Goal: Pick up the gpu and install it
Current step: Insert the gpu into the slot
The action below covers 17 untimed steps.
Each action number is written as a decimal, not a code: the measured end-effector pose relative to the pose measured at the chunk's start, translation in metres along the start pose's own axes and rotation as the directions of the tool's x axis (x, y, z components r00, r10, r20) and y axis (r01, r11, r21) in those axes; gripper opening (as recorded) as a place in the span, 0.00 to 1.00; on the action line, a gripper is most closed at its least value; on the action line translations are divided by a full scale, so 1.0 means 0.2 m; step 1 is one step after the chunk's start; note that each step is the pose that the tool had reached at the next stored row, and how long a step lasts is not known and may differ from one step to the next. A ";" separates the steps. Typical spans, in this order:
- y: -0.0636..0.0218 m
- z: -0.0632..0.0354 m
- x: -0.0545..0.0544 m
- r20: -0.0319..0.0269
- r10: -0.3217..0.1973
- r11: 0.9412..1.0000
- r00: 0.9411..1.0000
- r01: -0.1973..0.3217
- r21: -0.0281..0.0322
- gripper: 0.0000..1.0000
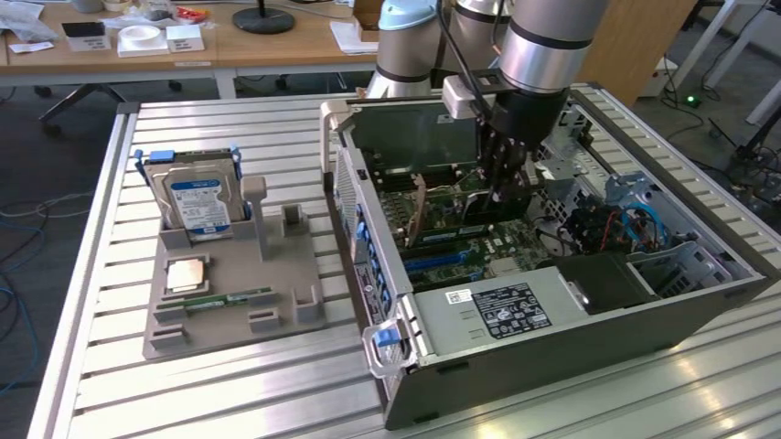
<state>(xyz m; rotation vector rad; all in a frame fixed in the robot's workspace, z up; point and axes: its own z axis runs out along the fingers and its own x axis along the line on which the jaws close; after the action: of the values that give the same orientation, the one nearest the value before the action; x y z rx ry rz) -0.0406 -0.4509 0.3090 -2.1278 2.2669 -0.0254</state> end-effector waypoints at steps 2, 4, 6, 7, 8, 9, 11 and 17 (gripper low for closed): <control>0.000 0.005 0.00 0.000 0.000 1.000 1.000 0.000 0.000 0.26; 0.000 0.007 0.00 0.000 0.000 1.000 1.000 0.000 0.000 0.26; 0.000 0.007 0.00 0.000 0.000 1.000 1.000 0.000 0.000 0.26; 0.000 0.007 0.00 0.000 0.000 1.000 1.000 0.000 0.000 0.26; 0.000 0.007 0.00 0.000 0.000 1.000 1.000 0.000 0.000 0.26; 0.001 0.007 0.00 0.000 0.000 1.000 1.000 0.000 0.000 0.26; 0.006 0.008 0.00 0.000 0.000 1.000 1.000 0.000 0.000 0.26; 0.016 0.032 0.00 0.000 0.000 1.000 1.000 0.000 0.000 0.26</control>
<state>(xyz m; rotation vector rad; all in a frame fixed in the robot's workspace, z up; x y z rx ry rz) -0.0435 -0.4509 0.3025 -2.1277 2.2668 -0.0253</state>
